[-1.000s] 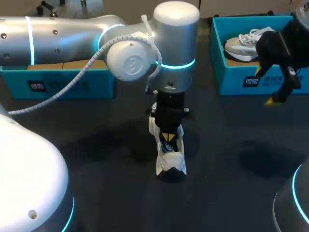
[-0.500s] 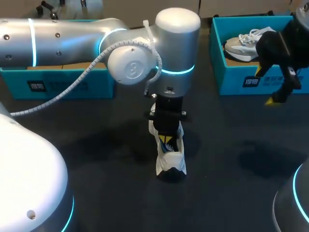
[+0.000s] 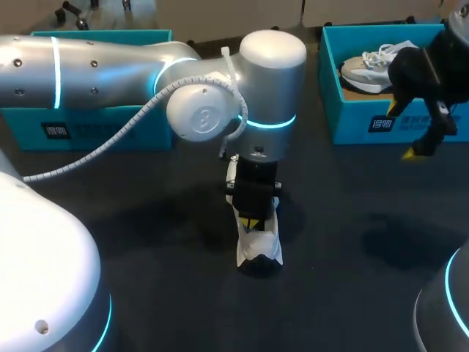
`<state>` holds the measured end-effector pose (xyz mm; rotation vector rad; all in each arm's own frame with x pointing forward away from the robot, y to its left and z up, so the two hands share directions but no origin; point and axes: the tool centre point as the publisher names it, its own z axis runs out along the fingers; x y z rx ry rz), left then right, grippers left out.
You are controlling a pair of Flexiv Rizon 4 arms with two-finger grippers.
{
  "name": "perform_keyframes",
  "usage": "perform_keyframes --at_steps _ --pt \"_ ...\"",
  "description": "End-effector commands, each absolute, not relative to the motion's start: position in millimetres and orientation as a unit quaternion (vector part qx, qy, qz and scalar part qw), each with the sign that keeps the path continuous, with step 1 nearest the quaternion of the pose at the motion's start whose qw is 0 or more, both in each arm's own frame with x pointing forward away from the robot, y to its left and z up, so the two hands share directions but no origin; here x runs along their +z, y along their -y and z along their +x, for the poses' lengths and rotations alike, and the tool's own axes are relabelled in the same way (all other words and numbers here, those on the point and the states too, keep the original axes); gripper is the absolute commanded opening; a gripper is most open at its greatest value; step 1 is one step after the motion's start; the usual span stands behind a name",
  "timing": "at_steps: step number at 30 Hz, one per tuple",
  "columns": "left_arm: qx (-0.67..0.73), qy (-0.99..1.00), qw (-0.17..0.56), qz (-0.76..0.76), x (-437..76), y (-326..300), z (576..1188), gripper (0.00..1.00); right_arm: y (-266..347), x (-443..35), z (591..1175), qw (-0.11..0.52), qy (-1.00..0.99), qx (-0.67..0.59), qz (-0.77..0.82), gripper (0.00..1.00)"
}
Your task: Take the shoe out of the shoebox, open the shoe tongue, remove and reinsert the insole, then place the shoe into the shoebox
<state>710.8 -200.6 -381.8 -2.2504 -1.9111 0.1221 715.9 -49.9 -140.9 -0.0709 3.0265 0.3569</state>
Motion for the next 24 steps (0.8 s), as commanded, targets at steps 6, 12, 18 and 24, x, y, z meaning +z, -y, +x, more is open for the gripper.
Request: perform_keyframes --at_steps 6,12,18,24 --pt "0.046 0.644 0.088 -0.759 -388.1 208.4 706.3 0.00 48.7 -141.3 717.8 0.045 -0.992 0.115 -0.022 1.00" --pt "0.029 0.639 0.059 -0.766 -359.8 207.5 718.2 0.00 48.7 -141.3 717.8 0.045 -0.992 0.115 -0.022 1.00" --pt "0.000 0.631 0.067 -0.773 -358.2 201.9 726.0 0.00 48.7 -141.3 717.8 0.045 -0.992 0.115 -0.022 1.00" --pt "-0.005 0.630 0.076 -0.773 -371.5 195.0 724.0 0.00 48.7 -141.3 717.8 0.045 -0.992 0.115 -0.022 1.00"
